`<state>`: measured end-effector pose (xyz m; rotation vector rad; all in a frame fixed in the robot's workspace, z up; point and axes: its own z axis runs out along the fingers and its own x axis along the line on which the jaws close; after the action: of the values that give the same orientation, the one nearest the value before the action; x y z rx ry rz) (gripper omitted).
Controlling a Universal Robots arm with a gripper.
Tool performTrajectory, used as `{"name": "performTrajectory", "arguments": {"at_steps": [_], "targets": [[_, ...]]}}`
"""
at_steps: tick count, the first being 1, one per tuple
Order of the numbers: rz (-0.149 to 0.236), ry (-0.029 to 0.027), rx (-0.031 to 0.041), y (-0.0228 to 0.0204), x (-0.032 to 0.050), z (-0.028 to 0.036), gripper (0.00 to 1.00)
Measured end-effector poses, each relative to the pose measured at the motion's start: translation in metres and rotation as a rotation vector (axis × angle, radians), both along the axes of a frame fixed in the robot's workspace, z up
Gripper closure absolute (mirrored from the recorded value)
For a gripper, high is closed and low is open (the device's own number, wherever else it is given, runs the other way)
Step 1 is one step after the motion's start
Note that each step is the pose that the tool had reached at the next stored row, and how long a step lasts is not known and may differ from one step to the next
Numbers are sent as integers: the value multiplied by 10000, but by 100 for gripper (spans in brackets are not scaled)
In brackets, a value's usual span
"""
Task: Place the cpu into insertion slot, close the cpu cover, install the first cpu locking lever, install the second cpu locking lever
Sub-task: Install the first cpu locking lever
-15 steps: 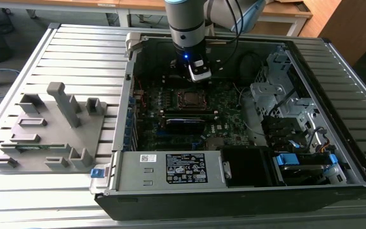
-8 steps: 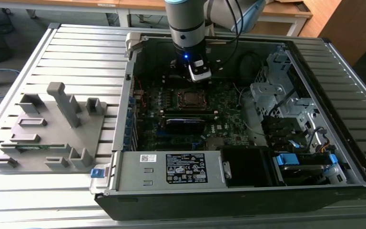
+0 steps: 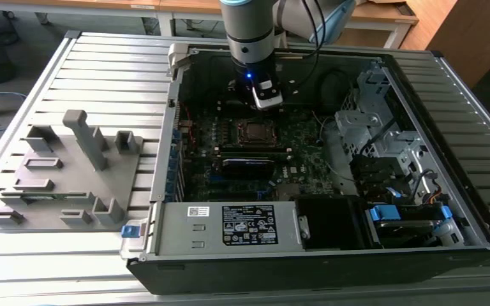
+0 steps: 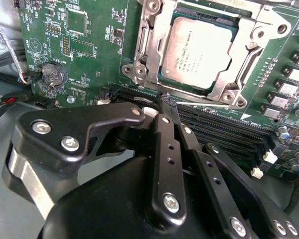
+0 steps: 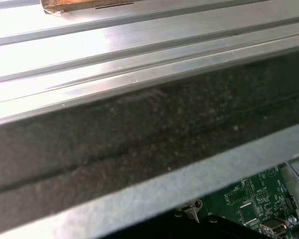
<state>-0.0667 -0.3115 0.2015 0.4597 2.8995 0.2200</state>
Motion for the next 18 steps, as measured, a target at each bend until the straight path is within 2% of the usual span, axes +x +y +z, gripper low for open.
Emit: {"name": "performTrajectory", "arguments": {"at_steps": [11,18], "targets": [[2,1,-3,1,29,1,89],[1,0,-2,22,29,0,89]]}}
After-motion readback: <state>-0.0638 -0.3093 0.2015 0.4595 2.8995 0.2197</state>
